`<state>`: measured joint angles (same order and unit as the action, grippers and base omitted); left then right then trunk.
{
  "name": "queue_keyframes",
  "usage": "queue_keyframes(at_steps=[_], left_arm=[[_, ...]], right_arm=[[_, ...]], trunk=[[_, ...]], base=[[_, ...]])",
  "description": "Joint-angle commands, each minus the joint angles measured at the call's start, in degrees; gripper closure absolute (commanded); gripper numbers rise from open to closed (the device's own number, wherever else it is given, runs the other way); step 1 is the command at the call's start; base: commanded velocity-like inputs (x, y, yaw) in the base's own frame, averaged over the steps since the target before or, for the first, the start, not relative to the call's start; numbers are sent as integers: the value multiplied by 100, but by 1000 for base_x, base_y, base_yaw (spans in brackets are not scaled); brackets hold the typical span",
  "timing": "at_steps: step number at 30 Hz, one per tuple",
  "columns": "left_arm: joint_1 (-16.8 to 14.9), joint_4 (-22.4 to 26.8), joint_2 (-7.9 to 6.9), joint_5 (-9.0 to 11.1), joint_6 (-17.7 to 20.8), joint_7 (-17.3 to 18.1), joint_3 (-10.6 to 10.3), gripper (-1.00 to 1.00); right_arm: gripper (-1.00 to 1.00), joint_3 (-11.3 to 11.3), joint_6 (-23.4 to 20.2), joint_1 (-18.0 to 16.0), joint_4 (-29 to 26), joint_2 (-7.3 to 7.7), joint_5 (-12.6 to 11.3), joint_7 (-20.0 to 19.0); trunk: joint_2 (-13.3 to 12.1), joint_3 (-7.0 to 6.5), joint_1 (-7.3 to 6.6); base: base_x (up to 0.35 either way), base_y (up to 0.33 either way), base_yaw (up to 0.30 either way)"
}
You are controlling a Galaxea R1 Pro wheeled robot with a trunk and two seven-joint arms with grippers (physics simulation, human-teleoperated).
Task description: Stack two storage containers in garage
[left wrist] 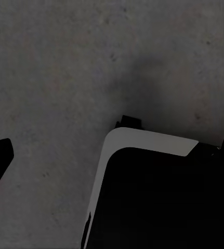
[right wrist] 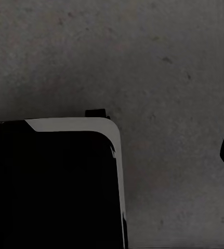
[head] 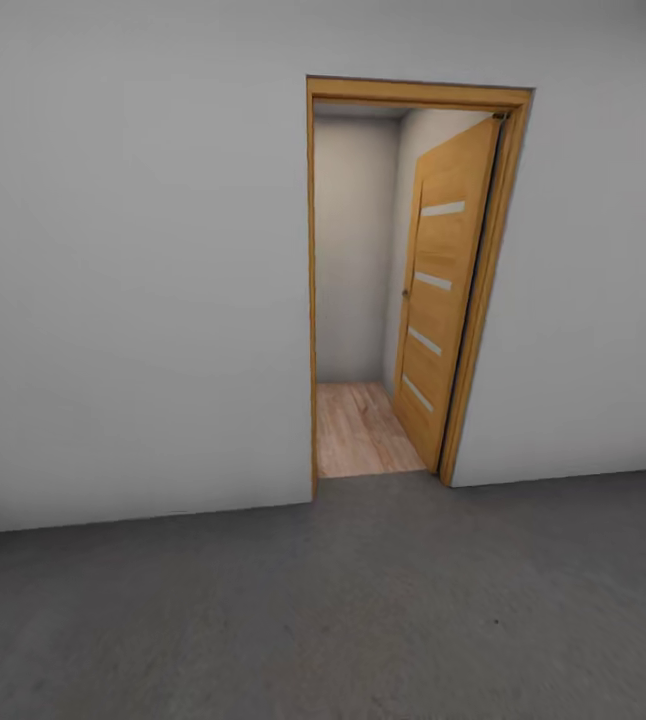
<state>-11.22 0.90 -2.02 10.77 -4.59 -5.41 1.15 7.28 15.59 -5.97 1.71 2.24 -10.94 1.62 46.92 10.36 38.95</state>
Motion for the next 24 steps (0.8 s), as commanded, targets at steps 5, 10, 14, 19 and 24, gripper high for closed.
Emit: queue_keyframes(at_steps=[5,10,14,19,24], left_arm=[[-3,-2,0,30,-18,-4,7,-100],[-3,-1,0,30,-17,-4,8,-100],[-3,-2,0,36,-17,-4,27,-100],[-3,-9,17,54,-18,-6,48,-100],[-3,-79,17,71,-24,2,49,-100]], right_arm=[[-100,46,32,-9,16,3,-49,5],[-100,45,32,-9,15,3,-49,5],[-100,48,32,-9,15,1,-49,5],[-100,52,32,-9,16,1,-49,-1],[-100,54,32,-9,16,-5,-49,-4]], trunk=[[6,8,1],[6,8,1],[6,8,1],[6,8,1],[6,8,1]], base=[[0,0,-299],[0,0,-299],[0,0,-299],[0,0,-299],[0,0,-299]])
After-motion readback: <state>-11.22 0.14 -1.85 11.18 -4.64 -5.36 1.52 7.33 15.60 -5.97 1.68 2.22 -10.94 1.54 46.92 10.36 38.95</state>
